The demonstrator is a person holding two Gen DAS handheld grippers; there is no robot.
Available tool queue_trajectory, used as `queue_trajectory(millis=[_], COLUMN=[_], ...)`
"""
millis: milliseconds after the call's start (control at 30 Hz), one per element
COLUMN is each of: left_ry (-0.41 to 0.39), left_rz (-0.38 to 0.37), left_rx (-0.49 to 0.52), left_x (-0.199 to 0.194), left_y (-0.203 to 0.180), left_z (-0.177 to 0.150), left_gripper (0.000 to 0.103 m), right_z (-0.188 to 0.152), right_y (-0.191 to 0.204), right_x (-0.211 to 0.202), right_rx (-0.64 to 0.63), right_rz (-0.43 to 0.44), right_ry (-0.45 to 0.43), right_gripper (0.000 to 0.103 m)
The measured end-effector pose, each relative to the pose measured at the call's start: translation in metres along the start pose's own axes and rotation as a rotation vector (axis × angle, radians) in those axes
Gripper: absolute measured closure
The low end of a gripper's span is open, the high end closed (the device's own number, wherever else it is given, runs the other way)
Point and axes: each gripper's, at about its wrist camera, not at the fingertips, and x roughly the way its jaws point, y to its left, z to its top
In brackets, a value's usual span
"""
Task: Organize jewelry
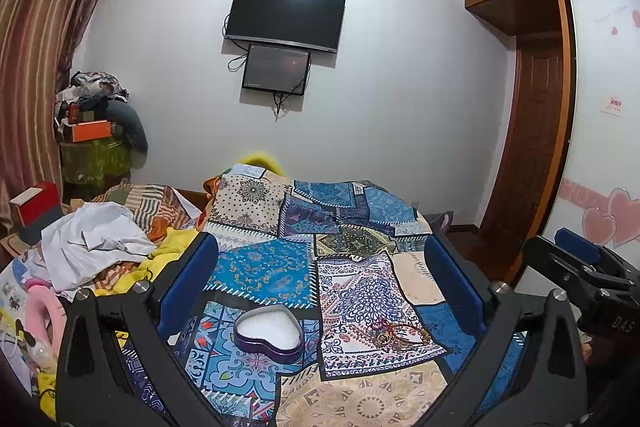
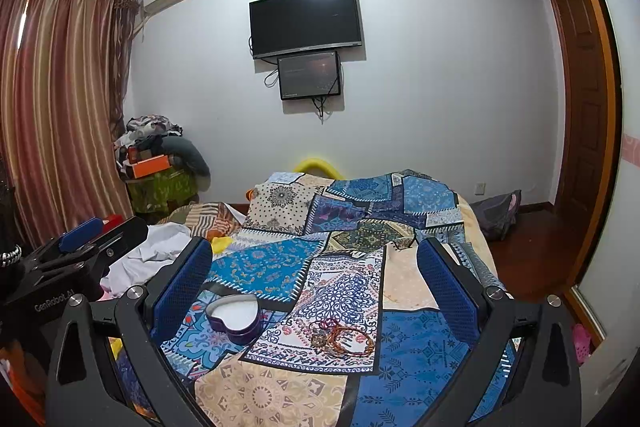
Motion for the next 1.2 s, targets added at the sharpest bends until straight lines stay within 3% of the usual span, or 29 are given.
queue_trajectory(millis=[1200], left_ry=[0.006], left_rz=[-0.005], left_rx=[0.015], left_x=[0.0009], left_y=[-0.0056], left_z=[0.0000], left_gripper=[0.000], right_z=[-0.0008], right_y=[0.0046], right_x=[0.0002], right_rx=[-0.004], right_rz=[0.002], right_ry=[0.002], right_gripper=[0.001])
